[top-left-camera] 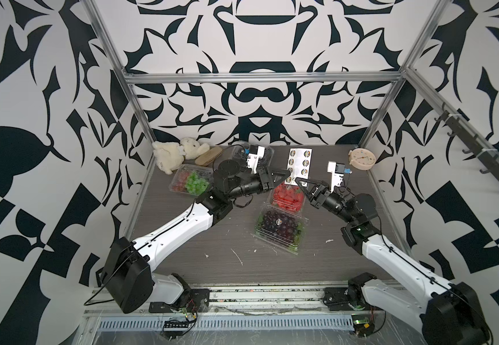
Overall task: Label fruit boxes
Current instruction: Adjust the label sticker, then tear off the label from the label sticker.
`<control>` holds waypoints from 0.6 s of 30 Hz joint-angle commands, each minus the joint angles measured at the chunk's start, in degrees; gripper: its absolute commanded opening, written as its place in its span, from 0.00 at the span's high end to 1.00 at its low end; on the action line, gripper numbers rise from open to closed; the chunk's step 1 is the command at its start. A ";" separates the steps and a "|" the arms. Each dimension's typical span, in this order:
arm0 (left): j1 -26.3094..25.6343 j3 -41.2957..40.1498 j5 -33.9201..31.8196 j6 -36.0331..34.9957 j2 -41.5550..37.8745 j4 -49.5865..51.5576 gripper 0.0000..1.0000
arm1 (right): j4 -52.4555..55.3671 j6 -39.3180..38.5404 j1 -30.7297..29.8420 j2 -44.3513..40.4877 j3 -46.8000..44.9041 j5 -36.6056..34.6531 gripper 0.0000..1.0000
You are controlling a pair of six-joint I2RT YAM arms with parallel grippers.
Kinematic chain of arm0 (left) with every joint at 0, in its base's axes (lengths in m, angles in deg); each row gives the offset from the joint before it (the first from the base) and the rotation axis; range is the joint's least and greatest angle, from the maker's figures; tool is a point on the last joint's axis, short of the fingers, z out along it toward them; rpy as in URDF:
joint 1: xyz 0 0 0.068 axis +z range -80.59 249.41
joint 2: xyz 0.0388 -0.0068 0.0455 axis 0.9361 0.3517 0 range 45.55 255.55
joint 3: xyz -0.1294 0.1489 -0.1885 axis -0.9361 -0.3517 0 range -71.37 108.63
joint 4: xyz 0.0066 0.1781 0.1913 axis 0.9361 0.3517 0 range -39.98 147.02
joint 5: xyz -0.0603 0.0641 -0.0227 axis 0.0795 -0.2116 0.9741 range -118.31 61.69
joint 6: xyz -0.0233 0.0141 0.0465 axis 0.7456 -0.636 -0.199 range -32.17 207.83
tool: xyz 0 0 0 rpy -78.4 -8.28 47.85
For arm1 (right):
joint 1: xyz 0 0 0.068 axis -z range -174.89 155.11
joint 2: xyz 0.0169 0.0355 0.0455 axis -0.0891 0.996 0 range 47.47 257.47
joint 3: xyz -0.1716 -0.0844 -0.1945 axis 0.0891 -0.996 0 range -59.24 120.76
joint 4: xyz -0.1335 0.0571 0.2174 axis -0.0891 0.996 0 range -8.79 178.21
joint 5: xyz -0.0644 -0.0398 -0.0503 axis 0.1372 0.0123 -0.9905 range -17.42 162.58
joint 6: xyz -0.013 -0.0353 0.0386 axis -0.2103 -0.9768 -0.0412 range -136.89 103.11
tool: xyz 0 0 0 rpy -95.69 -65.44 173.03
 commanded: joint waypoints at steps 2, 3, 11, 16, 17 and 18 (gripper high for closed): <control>-0.12 1.15 0.69 -1.28 -0.23 -0.08 0.57 | -1.70 -0.84 -0.26 -1.38 1.51 1.05 1.00; -0.19 1.15 0.84 -1.21 -0.01 -0.40 0.57 | -1.74 -0.84 -0.21 -1.27 1.60 1.12 1.00; -1.05 1.54 2.08 0.21 1.83 -2.83 0.62 | -2.12 -0.49 -0.28 -0.83 1.57 1.23 1.00; -1.60 1.93 2.56 0.52 2.81 -3.77 0.63 | -2.16 -0.44 -0.33 -0.81 1.53 1.21 1.00; -1.75 2.08 2.73 0.61 2.96 -4.06 0.64 | -2.12 -0.40 -0.32 -0.81 1.59 1.15 1.00; -1.79 2.08 2.87 0.72 3.06 -4.41 0.65 | -2.08 -0.40 -0.34 -0.81 1.62 1.15 1.00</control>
